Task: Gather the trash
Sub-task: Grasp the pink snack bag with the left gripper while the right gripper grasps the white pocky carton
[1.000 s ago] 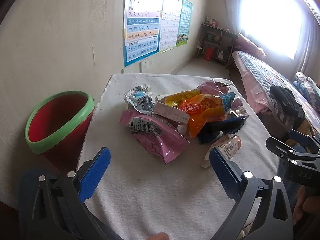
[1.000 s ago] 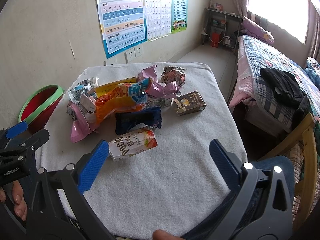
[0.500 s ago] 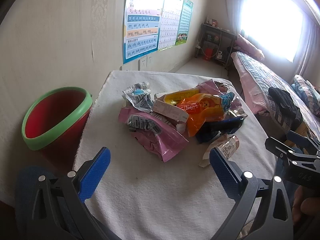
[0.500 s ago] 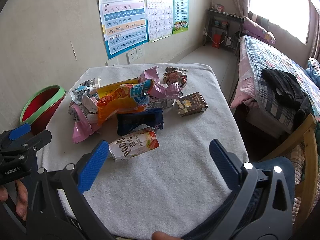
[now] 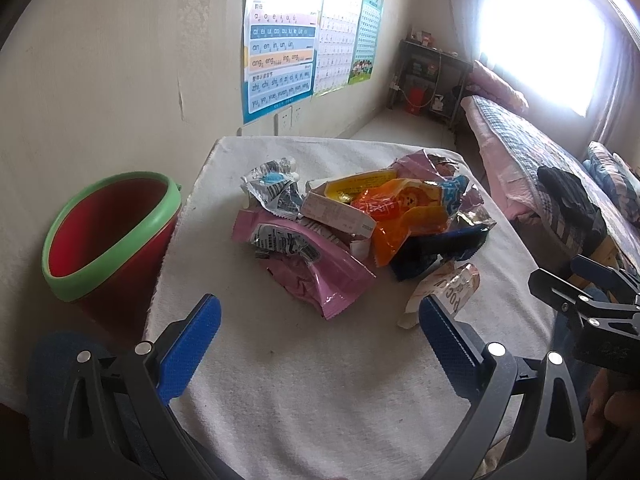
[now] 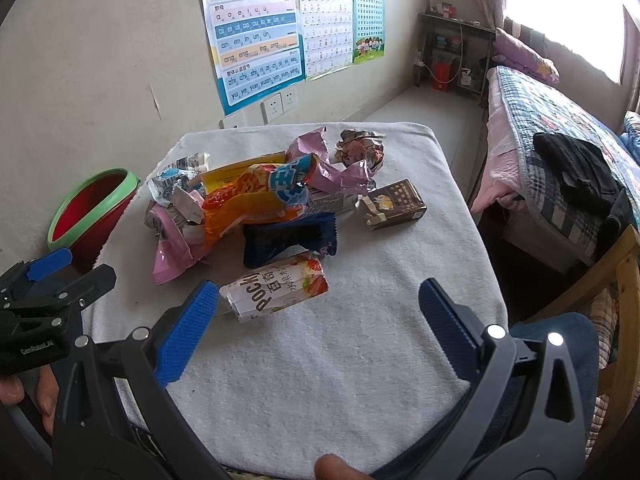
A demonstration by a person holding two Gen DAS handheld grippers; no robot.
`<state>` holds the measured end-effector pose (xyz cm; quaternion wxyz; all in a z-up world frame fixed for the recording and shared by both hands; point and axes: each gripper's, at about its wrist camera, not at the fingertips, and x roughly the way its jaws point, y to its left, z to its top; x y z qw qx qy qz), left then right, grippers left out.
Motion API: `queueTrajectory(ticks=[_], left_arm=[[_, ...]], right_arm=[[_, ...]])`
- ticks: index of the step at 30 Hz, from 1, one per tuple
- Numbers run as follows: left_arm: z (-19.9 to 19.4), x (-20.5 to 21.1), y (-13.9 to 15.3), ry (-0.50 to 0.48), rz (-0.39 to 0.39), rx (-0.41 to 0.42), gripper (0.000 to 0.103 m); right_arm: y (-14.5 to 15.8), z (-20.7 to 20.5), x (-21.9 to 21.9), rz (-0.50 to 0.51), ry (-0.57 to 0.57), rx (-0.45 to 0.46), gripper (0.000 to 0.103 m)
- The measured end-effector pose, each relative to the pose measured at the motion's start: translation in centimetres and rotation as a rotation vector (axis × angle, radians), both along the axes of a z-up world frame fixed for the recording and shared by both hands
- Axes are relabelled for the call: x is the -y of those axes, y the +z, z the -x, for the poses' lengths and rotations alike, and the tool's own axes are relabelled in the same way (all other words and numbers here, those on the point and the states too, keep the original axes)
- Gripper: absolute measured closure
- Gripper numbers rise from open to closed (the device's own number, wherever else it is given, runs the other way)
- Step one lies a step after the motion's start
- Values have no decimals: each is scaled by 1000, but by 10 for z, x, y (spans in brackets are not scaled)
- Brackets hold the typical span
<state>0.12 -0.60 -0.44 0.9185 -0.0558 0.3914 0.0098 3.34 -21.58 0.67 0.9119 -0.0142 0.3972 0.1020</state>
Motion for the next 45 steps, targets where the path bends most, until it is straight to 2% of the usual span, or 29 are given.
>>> queueTrajectory(ticks=[9, 19, 28, 33, 35, 41, 44, 45], left_arm=[[-6, -6, -4, 20, 23, -32, 8], [-39, -14, -20, 49, 92, -153, 8], [-78, -6, -47, 27, 148, -258, 10], [-91, -7, -62, 39, 191, -310, 23], [-95, -7, -67, 48, 199, -315, 24], [-105, -8, -77, 60, 240, -326, 27], [-108, -8, -85, 56, 267, -344, 28], [-108, -8, -86, 53, 270, -346, 29]], right_arm=[[-4, -10, 0, -25, 12, -40, 4], [-12, -35, 0, -78, 1, -99, 4], [-43, -62, -4, -149, 4, -255, 4], [-58, -66, -13, -197, 42, -311, 4], [-65, -69, -15, -208, 39, -341, 4], [-86, -79, -15, -294, 13, -427, 10], [-95, -82, -17, -347, 16, -465, 15], [-96, -83, -19, -361, 20, -472, 20]])
